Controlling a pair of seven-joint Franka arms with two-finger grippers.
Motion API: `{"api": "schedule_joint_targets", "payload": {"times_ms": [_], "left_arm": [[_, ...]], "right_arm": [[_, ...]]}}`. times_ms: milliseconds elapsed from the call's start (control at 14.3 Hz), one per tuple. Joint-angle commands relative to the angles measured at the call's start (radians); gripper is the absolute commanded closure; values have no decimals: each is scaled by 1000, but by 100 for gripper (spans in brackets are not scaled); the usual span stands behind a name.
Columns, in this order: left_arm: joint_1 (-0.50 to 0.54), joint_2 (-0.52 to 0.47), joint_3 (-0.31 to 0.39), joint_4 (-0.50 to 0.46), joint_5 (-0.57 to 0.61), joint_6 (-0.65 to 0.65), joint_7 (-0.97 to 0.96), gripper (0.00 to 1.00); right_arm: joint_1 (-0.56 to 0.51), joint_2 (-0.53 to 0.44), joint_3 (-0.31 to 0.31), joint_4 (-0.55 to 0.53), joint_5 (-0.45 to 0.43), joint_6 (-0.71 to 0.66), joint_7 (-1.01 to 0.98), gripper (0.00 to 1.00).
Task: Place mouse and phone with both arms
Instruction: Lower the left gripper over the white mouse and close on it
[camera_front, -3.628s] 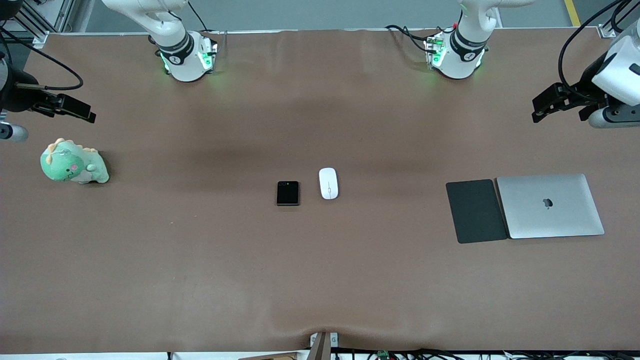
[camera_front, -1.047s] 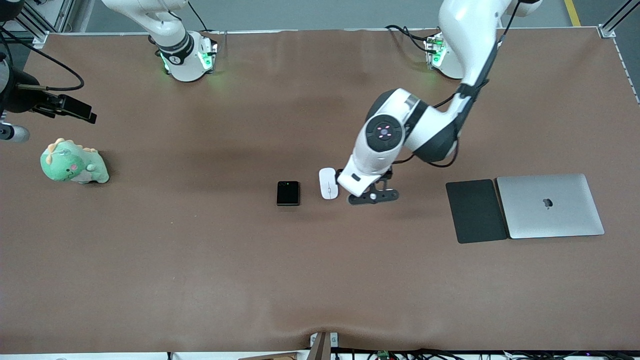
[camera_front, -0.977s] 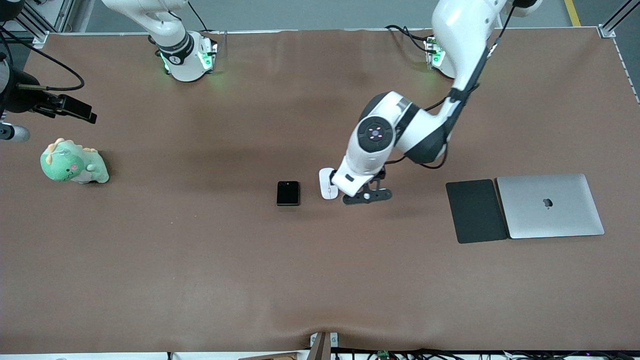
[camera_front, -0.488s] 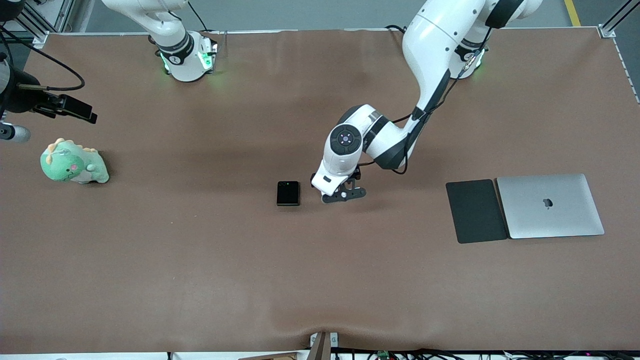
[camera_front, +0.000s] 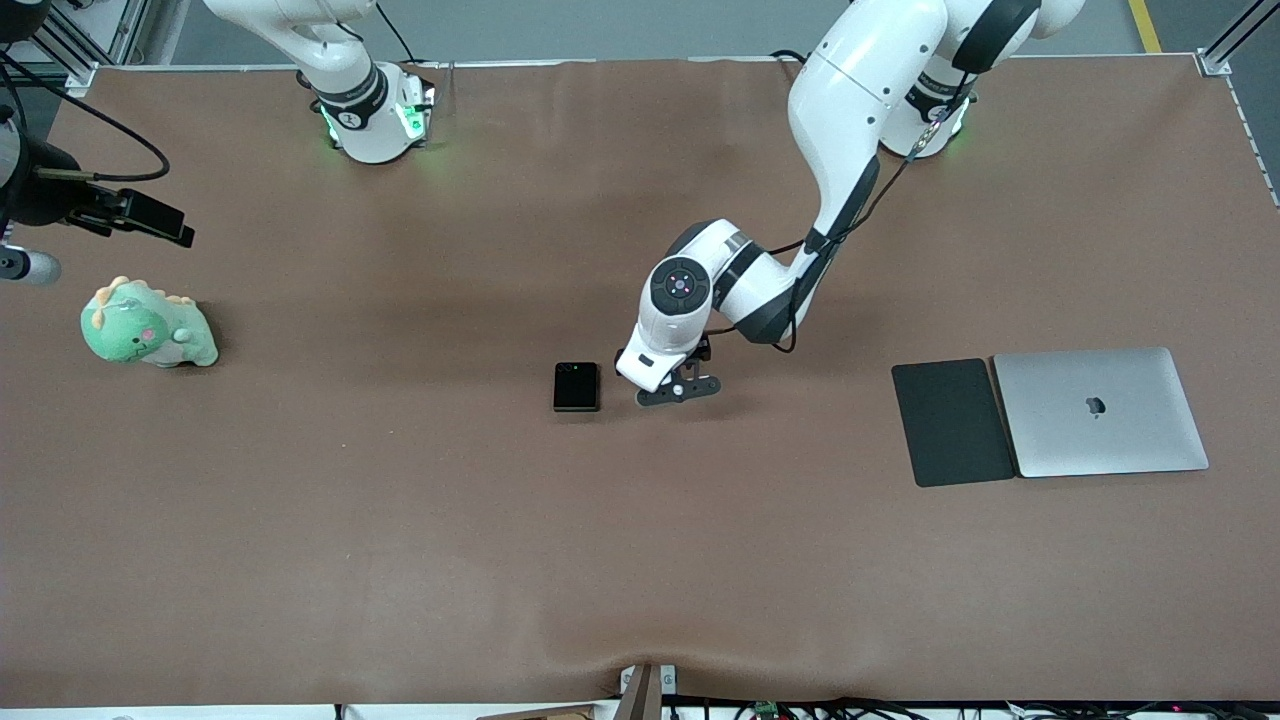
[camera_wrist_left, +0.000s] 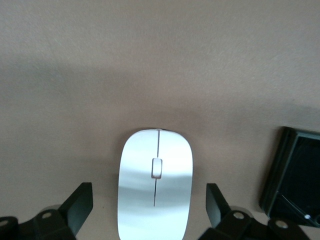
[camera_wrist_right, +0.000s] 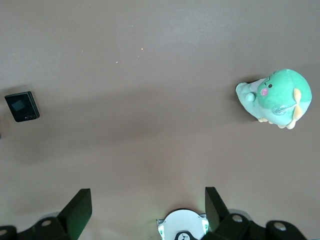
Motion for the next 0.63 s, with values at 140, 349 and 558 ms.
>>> {"api": "schedule_joint_targets", "payload": {"times_ms": [140,349,558], "left_arm": [[-12,28,5,20,22,30,-31,3],[-12,30,5,19,24,30,-31,18],[-10,30,5,17,24,30,-28,38]], "right_arm": [[-20,3,10,26,3,1,-90,0],[-17,24,10,38,3,5,-130,0],[-4,68,15,82,-6,5,-132,0]]}}
